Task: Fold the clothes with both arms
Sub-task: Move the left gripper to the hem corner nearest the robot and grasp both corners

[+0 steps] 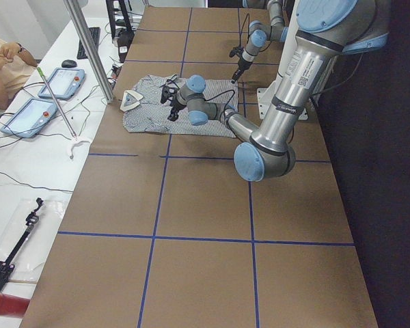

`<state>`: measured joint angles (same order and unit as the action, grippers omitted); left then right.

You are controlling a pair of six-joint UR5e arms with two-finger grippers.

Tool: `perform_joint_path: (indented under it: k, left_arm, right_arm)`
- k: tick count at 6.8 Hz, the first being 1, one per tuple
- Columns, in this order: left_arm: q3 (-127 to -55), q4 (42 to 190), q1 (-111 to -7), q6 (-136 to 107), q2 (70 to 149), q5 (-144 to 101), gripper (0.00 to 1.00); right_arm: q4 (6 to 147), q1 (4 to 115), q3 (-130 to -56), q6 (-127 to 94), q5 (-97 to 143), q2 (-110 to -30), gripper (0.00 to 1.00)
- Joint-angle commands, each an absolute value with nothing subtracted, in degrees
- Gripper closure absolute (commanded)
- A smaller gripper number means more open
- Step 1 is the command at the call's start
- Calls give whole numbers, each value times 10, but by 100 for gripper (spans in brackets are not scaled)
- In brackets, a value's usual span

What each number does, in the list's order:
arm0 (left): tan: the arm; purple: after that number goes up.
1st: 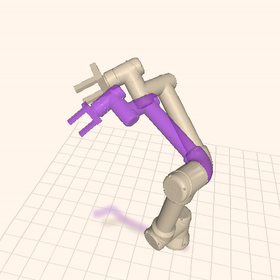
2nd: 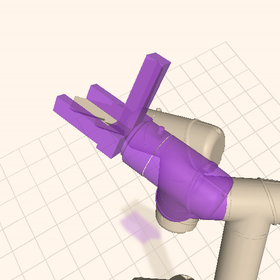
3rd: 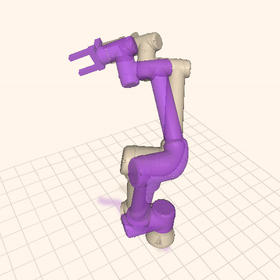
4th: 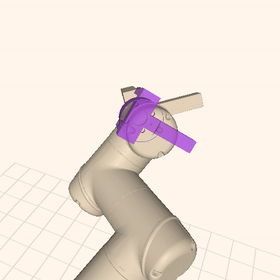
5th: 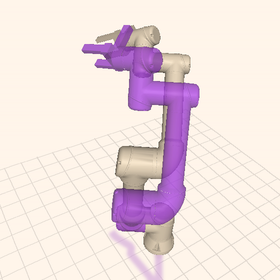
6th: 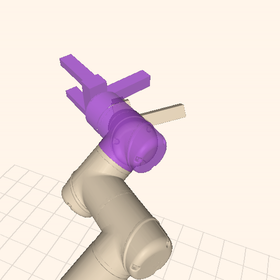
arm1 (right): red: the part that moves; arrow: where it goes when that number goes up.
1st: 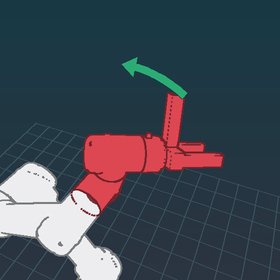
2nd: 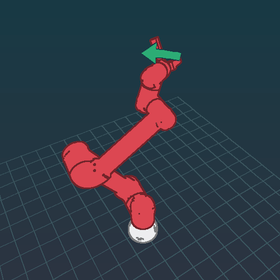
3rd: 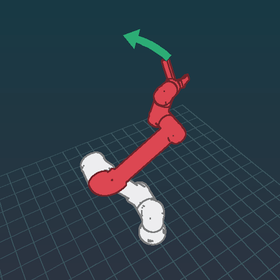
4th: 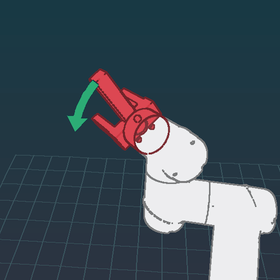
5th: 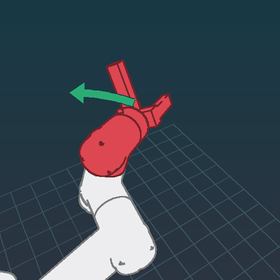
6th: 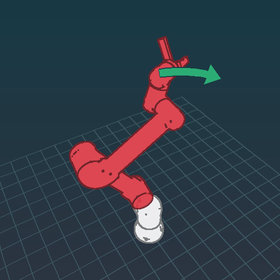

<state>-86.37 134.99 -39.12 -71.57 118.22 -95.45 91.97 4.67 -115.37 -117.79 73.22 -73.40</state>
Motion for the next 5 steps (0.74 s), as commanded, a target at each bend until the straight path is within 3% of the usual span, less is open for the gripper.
perform_joint_path:
  k: [1, 3, 4, 5]
  left_arm:
    - [-864, 1350, -391, -716, 1181, -954, 20]
    - [-864, 1350, -391, -717, 1181, -954, 20]
    - [-864, 1350, -391, -717, 1180, -954, 20]
    - [-864, 1350, -391, -717, 1180, -954, 20]
  right_arm:
    - [923, 49, -1153, -1177, 733, -736, 38]
    - [924, 48, -1151, -1177, 733, -737, 36]
    - [924, 48, -1150, -1178, 734, -738, 43]
    - [923, 47, -1146, -1178, 734, -737, 58]
